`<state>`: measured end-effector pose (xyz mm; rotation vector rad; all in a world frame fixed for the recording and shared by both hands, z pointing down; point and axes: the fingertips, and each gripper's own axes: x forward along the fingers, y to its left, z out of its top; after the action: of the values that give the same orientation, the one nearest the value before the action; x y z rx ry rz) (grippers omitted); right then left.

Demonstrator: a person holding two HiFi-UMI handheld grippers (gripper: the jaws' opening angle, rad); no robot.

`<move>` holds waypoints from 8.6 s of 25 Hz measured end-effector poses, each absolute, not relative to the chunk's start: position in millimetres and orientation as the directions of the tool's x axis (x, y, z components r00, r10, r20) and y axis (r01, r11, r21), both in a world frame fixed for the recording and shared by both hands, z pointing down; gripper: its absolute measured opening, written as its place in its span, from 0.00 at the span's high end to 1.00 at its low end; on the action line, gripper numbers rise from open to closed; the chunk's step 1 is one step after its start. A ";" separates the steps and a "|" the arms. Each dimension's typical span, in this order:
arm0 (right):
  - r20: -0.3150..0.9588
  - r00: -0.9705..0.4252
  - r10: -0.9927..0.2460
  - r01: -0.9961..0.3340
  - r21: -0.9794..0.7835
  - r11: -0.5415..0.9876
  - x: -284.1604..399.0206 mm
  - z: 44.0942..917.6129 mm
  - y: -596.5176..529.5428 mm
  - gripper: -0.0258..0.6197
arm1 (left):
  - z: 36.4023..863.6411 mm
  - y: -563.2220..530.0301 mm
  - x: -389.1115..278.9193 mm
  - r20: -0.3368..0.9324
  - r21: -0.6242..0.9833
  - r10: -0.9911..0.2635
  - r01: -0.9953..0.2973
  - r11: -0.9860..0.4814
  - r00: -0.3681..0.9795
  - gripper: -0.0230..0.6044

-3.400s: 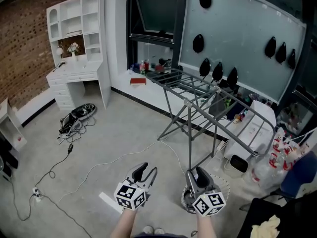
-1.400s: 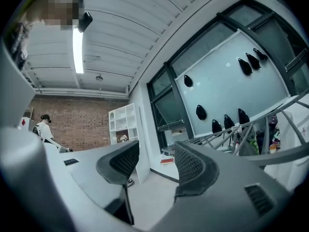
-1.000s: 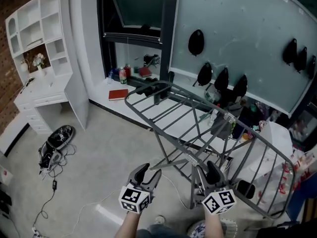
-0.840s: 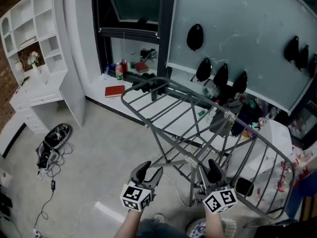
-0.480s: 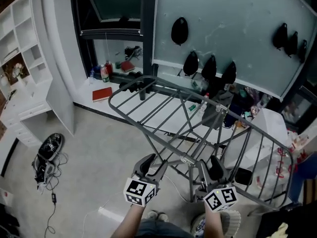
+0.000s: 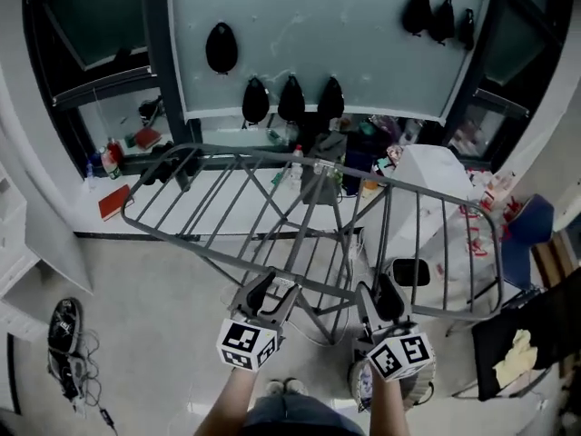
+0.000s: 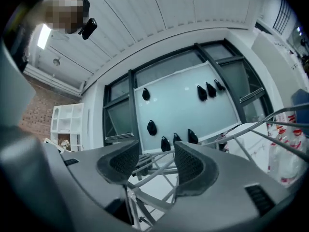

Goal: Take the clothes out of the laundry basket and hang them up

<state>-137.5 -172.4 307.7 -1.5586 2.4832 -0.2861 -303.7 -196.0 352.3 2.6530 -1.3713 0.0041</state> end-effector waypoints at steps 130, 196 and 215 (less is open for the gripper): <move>0.999 0.006 0.053 -0.756 -0.030 0.653 230.5 1273.2 161.2 0.69 | 1172.1 109.3 244.5 0.947 -0.073 0.270 0.937 -0.341 0.172 0.63; 0.535 0.386 -0.752 -0.870 -0.059 -0.489 287.9 587.8 133.9 0.91 | 641.9 71.8 252.0 0.560 0.127 0.362 0.355 -0.926 0.745 0.67; 0.217 0.474 -0.853 -0.869 -0.039 -0.493 266.9 372.3 140.2 0.91 | 549.5 83.9 221.4 0.457 0.169 0.444 0.415 -0.894 0.770 0.50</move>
<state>266.9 140.2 372.3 -2.7621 1.6162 -0.3356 221.4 83.9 549.5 2.9014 0.7047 0.7720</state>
